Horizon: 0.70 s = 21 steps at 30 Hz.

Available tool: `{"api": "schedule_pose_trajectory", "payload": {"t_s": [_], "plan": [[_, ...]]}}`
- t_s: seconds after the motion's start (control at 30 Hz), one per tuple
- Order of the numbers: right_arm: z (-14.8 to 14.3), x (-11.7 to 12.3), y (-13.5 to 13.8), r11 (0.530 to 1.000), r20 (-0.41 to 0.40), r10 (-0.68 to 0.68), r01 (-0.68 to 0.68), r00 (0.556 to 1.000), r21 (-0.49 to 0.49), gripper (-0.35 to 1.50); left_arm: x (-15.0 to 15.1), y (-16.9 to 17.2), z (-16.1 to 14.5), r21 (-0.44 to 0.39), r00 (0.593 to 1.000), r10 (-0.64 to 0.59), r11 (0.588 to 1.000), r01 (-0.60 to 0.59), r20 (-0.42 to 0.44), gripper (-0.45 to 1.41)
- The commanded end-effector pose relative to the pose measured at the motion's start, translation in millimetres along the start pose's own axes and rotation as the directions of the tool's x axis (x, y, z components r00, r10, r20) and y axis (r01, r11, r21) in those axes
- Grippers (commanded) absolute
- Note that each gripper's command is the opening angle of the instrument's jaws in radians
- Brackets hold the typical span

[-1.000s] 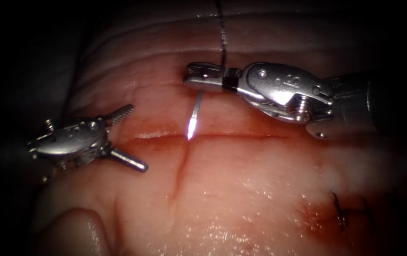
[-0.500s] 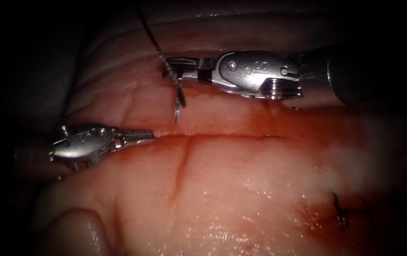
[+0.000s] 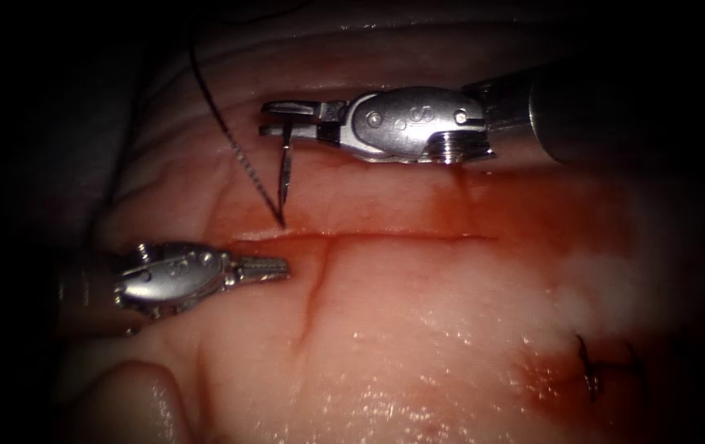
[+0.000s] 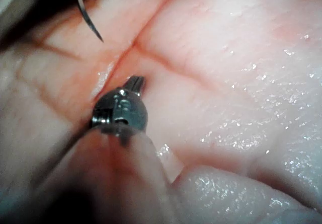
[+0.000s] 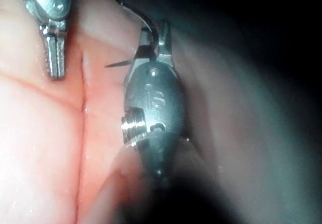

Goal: Wound Closure
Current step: Throw the needle above the wound using the right end-effector.

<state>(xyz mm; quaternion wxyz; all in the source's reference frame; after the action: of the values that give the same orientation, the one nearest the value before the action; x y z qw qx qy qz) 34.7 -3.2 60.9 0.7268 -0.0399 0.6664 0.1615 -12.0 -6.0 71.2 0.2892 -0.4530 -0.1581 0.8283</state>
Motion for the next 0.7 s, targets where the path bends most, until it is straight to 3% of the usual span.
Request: {"api": "schedule_pose_trajectory", "payload": {"t_s": [0.03, 0.7], "plan": [[0.9, -0.8, -0.3, 1.000, -0.005, -0.007, 0.007, 1.000, 0.003, -0.35, -0.4, 0.2, 0.8, 0.006, 1.000, 0.007, 1.000, -0.007, 0.013, -0.33], [2.1, -3.7, -1.2, 0.995, -0.012, -0.101, 0.101, 0.995, 0.005, -0.35, -3.0, 0.5, 1.3, 0.035, 0.994, 0.044, 0.998, -0.048, 0.103, -0.15]]}}
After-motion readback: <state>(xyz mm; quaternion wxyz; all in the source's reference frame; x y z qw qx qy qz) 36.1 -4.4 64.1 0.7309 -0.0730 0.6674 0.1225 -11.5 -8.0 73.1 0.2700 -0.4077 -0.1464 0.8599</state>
